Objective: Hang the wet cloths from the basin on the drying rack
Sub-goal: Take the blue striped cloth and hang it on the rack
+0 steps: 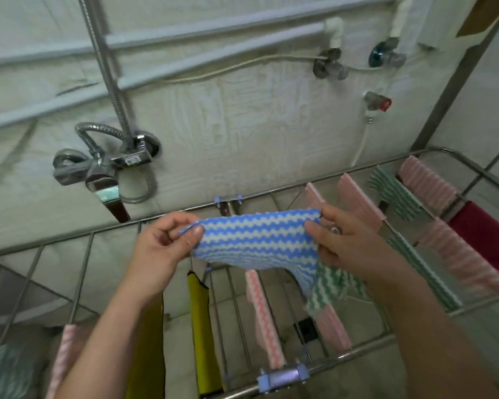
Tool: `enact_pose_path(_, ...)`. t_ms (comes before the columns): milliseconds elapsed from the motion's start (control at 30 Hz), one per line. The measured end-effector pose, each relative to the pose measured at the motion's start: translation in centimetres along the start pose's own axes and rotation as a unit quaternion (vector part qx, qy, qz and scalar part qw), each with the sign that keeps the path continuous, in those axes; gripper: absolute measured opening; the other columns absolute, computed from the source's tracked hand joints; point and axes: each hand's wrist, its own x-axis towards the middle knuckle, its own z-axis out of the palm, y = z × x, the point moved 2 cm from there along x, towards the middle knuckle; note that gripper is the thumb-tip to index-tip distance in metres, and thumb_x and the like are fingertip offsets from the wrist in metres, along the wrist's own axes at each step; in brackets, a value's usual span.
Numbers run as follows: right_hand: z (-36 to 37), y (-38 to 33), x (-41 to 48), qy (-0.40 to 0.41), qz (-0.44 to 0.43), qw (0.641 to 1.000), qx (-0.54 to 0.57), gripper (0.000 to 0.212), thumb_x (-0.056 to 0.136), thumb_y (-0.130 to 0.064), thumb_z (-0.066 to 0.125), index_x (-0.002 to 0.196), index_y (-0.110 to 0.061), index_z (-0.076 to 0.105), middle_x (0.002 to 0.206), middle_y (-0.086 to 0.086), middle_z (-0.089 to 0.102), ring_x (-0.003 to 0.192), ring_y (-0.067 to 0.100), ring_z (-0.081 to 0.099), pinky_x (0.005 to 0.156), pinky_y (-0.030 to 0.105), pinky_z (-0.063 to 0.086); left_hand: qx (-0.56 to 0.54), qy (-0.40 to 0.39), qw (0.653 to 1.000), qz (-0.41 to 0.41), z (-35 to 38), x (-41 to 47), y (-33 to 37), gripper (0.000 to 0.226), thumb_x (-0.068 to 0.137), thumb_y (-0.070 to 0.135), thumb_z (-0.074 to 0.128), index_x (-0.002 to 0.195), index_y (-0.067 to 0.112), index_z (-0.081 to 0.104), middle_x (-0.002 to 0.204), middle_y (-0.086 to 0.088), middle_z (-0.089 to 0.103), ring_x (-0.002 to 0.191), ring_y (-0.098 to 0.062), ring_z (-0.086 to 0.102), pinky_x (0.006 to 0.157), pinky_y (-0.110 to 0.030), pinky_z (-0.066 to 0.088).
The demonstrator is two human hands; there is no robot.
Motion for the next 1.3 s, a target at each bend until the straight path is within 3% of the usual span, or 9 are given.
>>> enact_pose_path(200, 1.2, 2.7, 6.6, 0.0, 0.092, 0.995, 0.027, 0.014, 0.098, -0.008, 0.046, 0.087, -0.013, 0.053, 0.047, -0.012, 0.054, 0.04, 0.0, 0.047, 0.041, 0.012, 0.039, 0.002, 0.064, 0.996, -0.063, -0.1, 4.0, -3.9, 0.018, 0.089, 0.011, 0.06, 0.082, 0.025, 0.066, 0.064, 0.0, 0.062, 0.057, -0.007, 0.055, 0.055, -0.021, 0.046)
enact_pose_path(267, 2.0, 5.5, 9.6, 0.001, 0.142, 0.99, -0.017, 0.014, 0.099, -0.011, 0.046, 0.086, -0.014, 0.05, 0.058, -0.002, 0.053, 0.046, 0.004, 0.049, 0.047, 0.017, 0.04, 0.016, 0.076, 0.991, -0.106, -0.1, 5.8, -6.6, 0.019, 0.091, 0.016, 0.06, 0.08, 0.03, 0.068, 0.068, -0.01, 0.057, 0.058, -0.014, 0.053, 0.056, -0.026, 0.044)
enact_pose_path(333, 2.5, 8.3, 12.1, 0.016, 0.166, 0.983, -0.083, 0.01, 0.099, -0.016, 0.047, 0.091, -0.012, 0.051, 0.069, 0.004, 0.052, 0.052, 0.005, 0.051, 0.05, 0.018, 0.04, 0.022, 0.092, 0.985, -0.143, 0.2, 7.3, -9.1, 0.016, 0.092, 0.017, 0.059, 0.081, 0.027, 0.064, 0.062, -0.001, 0.061, 0.052, -0.011, 0.054, 0.053, -0.027, 0.043)
enact_pose_path(433, 3.3, 11.2, 15.9, 0.05, 0.182, 0.974, -0.124, 0.018, 0.098, -0.019, 0.047, 0.104, -0.005, 0.056, 0.097, 0.016, 0.062, 0.082, 0.019, 0.057, 0.069, 0.027, 0.043, 0.009, 0.131, 0.973, -0.188, 0.5, 9.9, -12.5, 0.01, 0.094, 0.017, 0.057, 0.084, 0.021, 0.059, 0.064, 0.003, 0.068, 0.051, -0.008, 0.06, 0.049, -0.025, 0.047)
enact_pose_path(667, 4.5, 14.5, 21.5, 0.097, 0.217, 0.952, -0.192, 0.023, 0.098, -0.022, 0.044, 0.107, -0.006, 0.058, 0.109, 0.015, 0.063, 0.095, 0.029, 0.061, 0.074, 0.031, 0.045, 0.054, 0.178, 0.955, -0.229, 0.6, 13.9, -17.6, 0.016, 0.093, 0.021, 0.055, 0.078, 0.024, 0.056, 0.077, -0.006, 0.067, 0.059, -0.016, 0.06, 0.051, -0.027, 0.045)
enact_pose_path(833, 5.0, 15.5, 23.4, 0.112, 0.215, 0.938, -0.247, 0.013, 0.098, -0.021, 0.045, 0.092, -0.01, 0.049, 0.099, 0.018, 0.058, 0.088, 0.028, 0.057, 0.066, 0.024, 0.03, 0.188, 0.201, 0.939, -0.207, 0.5, 15.8, -19.8, 0.007, 0.088, 0.025, 0.053, 0.084, 0.022, 0.058, 0.077, -0.001, 0.062, 0.075, -0.027, 0.061, 0.069, -0.043, 0.053)
enact_pose_path(1100, 6.3, 16.5, 23.3, 0.13, 0.227, 0.925, -0.276, 0.04, 0.091, -0.027, 0.057, 0.121, 0.0, 0.052, 0.122, 0.021, 0.06, 0.114, 0.034, 0.057, 0.085, 0.03, 0.042, 0.244, 0.173, 0.914, -0.275, 0.8, 16.5, -20.8, 0.019, 0.09, 0.026, 0.055, 0.106, 0.016, 0.054, 0.099, -0.013, 0.065, 0.09, -0.032, 0.063, 0.081, -0.044, 0.053)
enact_pose_path(1167, 6.6, 15.9, 23.0, 0.117, 0.207, 0.93, -0.28, 0.052, 0.087, -0.033, 0.063, 0.128, -0.005, 0.049, 0.123, 0.017, 0.06, 0.114, 0.029, 0.057, 0.088, 0.03, 0.043, 0.304, 0.149, 0.904, -0.259, 0.8, 16.2, -20.5, 0.031, 0.087, 0.025, 0.06, 0.116, 0.016, 0.05, 0.11, -0.015, 0.061, 0.095, -0.033, 0.061, 0.085, -0.039, 0.05)
enact_pose_path(1300, 8.0, 15.4, 22.5, 0.031, 0.18, 0.959, -0.215, 0.032, 0.085, -0.031, 0.067, 0.111, -0.011, 0.068, 0.107, 0.003, 0.069, 0.093, 0.011, 0.059, 0.08, 0.021, 0.042, 0.366, 0.038, 0.926, -0.09, 2.1, 14.5, -18.9, 0.043, 0.086, 0.018, 0.064, 0.127, 0.014, 0.052, 0.129, -0.009, 0.05, 0.115, -0.022, 0.053, 0.095, -0.028, 0.042)
